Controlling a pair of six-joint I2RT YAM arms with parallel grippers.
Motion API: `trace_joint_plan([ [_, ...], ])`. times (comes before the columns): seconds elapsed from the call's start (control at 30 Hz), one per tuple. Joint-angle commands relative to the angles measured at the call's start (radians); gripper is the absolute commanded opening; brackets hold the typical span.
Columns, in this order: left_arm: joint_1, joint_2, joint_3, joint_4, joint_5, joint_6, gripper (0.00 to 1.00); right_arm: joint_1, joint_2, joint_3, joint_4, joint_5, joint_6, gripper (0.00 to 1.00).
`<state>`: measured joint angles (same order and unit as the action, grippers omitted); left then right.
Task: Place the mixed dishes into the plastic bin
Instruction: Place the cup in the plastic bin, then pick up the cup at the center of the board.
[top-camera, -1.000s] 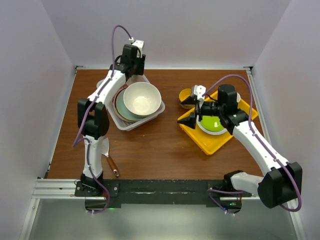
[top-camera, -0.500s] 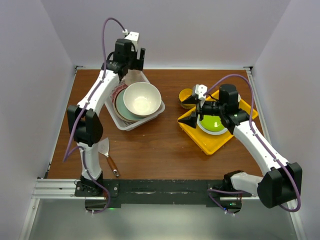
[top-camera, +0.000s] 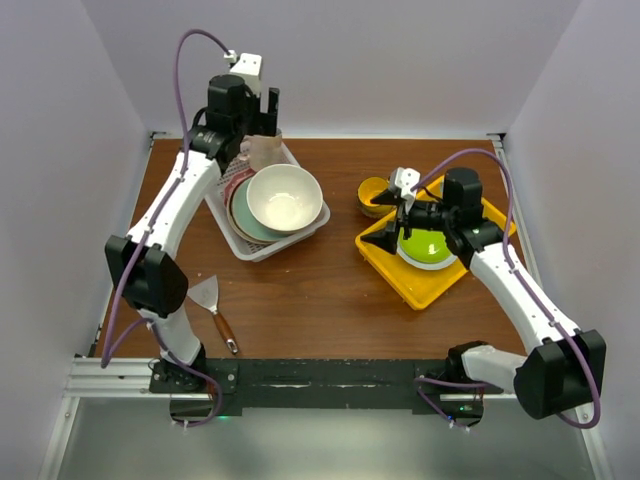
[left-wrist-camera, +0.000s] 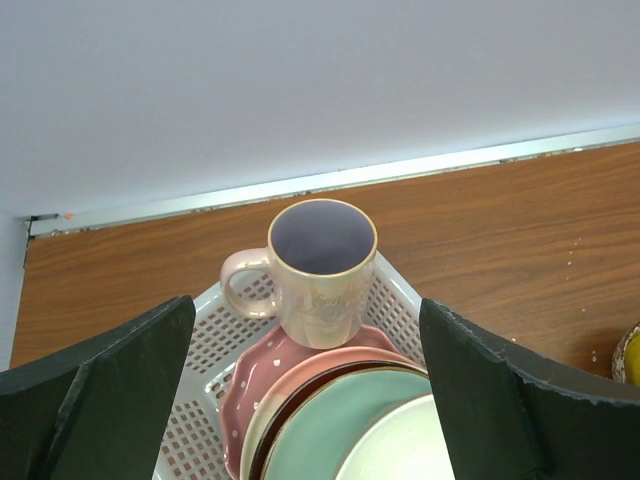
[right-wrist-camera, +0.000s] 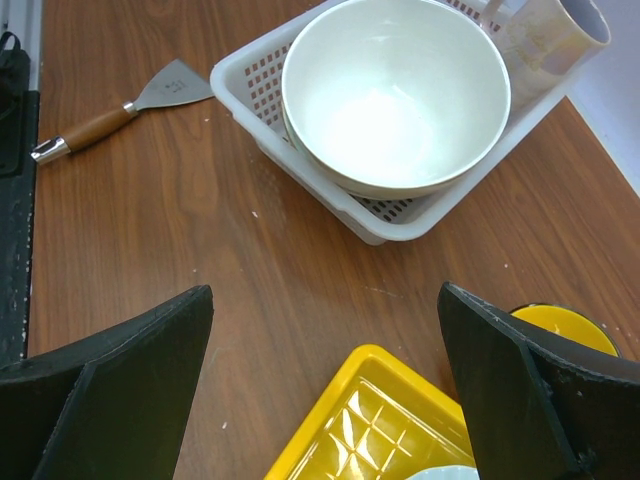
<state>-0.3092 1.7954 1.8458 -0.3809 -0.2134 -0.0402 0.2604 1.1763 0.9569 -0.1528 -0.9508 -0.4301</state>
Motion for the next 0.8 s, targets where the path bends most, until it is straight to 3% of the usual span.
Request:
trace_joint_plan([
  [0.0,0.002,-0.125,-0.057,0.071,-0.007,-0.001,1.0,-0.007,-0.032,0.014,-0.031,0.04,-0.047,0.98],
  [0.4,0.015,-0.522,-0.457,0.201,0.014,-0.05,1.0,-0.009,0.017,0.13,-0.103,0.158,-0.059,0.98],
  [0.77,0.016,-0.878,-0.853,0.329,0.057,-0.032,1.0,-0.009,0.115,0.266,-0.134,0.28,0.025,0.98],
])
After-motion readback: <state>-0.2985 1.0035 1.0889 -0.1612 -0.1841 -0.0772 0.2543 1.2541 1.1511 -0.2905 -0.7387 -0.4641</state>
